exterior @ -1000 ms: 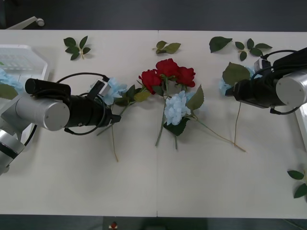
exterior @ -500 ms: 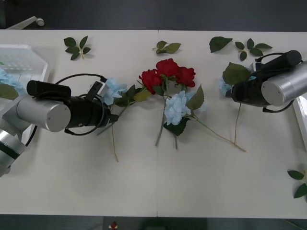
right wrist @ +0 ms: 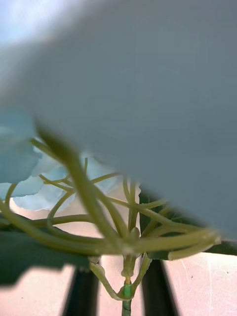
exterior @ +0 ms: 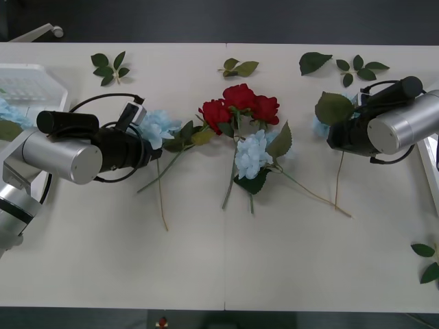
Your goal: Put the red flowers into the right box and the blue flowers into the left box
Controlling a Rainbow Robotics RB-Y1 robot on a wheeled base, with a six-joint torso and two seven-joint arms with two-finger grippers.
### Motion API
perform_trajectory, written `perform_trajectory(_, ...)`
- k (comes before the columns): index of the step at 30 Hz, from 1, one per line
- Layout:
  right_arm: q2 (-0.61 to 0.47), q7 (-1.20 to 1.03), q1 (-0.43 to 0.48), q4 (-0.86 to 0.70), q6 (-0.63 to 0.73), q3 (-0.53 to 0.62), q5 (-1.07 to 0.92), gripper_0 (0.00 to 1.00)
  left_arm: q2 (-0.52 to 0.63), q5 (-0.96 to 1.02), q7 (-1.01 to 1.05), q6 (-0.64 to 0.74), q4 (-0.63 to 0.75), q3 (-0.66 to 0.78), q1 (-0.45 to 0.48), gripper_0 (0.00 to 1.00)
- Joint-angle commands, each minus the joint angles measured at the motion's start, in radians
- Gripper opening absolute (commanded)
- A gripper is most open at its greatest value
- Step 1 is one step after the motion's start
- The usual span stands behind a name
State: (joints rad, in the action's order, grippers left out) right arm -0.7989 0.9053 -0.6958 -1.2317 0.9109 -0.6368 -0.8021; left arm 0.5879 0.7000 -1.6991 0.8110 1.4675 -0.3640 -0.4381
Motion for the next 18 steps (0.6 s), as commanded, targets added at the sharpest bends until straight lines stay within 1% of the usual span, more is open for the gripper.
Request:
perform_trajectory(1, 0.000, -0.014, -0.031, -0.015, -0.007, 0.003, -0.008, 0.00, -0.017, -0.013, 0.049, -0.012, -0.026, -0.012, -0.010, 0.92)
perform_trajectory(8, -0.020, -0.002, -0.031, -0.041, -0.007, 0.016, -0.043, 0.00, -0.043, -0.039, 0.052, -0.019, -0.038, -0.026, -0.010, 0.93)
perform_trajectory(9, -0.034, 0.003, -0.030, -0.052, -0.007, 0.025, -0.071, 0.00, -0.046, -0.042, 0.052, -0.019, -0.038, -0.026, -0.010, 0.89)
perform_trajectory(10, -0.051, 0.009, -0.030, -0.066, -0.007, 0.032, -0.103, 0.00, -0.048, -0.043, 0.052, -0.019, -0.038, -0.027, -0.010, 0.74)
perform_trajectory(11, -0.065, 0.015, -0.031, -0.078, -0.006, 0.037, -0.127, 0.00, -0.051, -0.045, 0.050, -0.019, -0.038, -0.027, -0.010, 0.56)
perform_trajectory(12, -0.079, 0.020, -0.031, -0.091, -0.007, 0.042, -0.152, 0.00, -0.051, -0.047, 0.050, -0.019, -0.038, -0.027, -0.011, 0.42)
perform_trajectory(13, -0.097, 0.026, -0.030, -0.107, -0.006, 0.046, -0.181, 0.00, -0.054, -0.048, 0.052, -0.019, -0.038, -0.027, -0.010, 0.25)
perform_trajectory(15, -0.128, 0.040, -0.027, -0.141, -0.006, 0.059, -0.238, 0.00, -0.057, -0.048, 0.053, -0.019, -0.038, -0.027, -0.011, 0.01)
perform_trajectory(18, -0.172, 0.086, -0.016, -0.189, -0.004, 0.085, -0.312, 0.00, -0.057, -0.048, 0.055, -0.023, -0.038, -0.027, -0.011, 0.00)
